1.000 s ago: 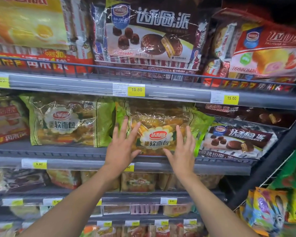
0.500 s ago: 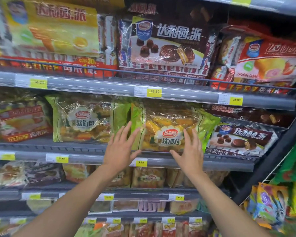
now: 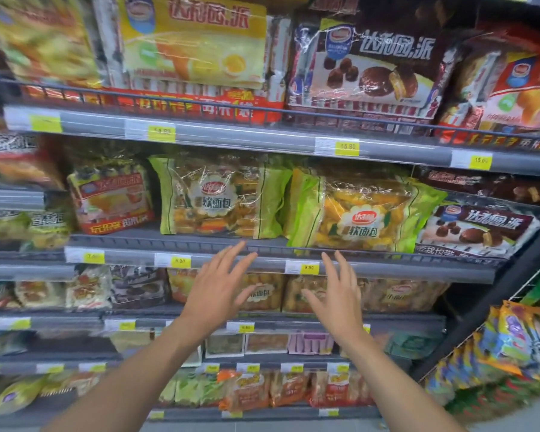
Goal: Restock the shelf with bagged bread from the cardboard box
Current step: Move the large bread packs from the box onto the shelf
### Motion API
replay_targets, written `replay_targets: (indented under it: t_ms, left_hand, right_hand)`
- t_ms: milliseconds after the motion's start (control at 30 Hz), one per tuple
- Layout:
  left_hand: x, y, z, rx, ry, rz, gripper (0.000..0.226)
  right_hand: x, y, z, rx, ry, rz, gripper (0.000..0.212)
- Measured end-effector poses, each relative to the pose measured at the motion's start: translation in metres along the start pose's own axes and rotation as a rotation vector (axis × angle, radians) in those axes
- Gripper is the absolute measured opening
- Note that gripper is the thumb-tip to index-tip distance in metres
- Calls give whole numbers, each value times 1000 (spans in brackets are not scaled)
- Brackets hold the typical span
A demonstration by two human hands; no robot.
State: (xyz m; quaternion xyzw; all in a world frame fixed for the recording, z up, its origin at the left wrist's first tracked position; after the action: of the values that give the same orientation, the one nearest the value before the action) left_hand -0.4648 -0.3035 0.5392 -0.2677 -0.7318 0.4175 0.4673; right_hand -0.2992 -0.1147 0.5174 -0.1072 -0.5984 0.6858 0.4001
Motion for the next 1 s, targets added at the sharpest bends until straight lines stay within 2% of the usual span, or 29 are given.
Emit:
replay_targets:
  t_ms: [233,400,533,800,900,1000]
  left_hand:
    - [-25,40,24,-32,49,50,61]
    - [-30,96,38,-46,88,55,59]
    - [-31,149,53,-41,105,25,64]
    - [-23,241,99,34,3,-121,86]
    - [-13,258,107,89,73,-220,95]
    - [-1,272,114,60,118,-233,104]
  right_hand:
    - [-13,41,23,32,-83,1,80]
    - [-13,85,24,113,-163,-95,61]
    - [-11,138,19,166,-243,-164,55]
    - [10,239,18,143,-371,-260,68]
    - [21,266,26,67,-377,-357,72]
    - [31,282,34,-49,-329,-449,77]
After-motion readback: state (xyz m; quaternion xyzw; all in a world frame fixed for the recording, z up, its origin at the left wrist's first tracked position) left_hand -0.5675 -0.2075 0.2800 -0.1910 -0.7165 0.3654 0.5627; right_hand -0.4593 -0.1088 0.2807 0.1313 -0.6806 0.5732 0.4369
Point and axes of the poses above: each hand's wrist, its own x-axis towards the middle knuckle, its own y-axis out of the palm, z = x × y, the point moved 9 cm from there along x, towards the middle knuckle, and after that the axes turned 9 degrees about -x, right-handed, at the moved point
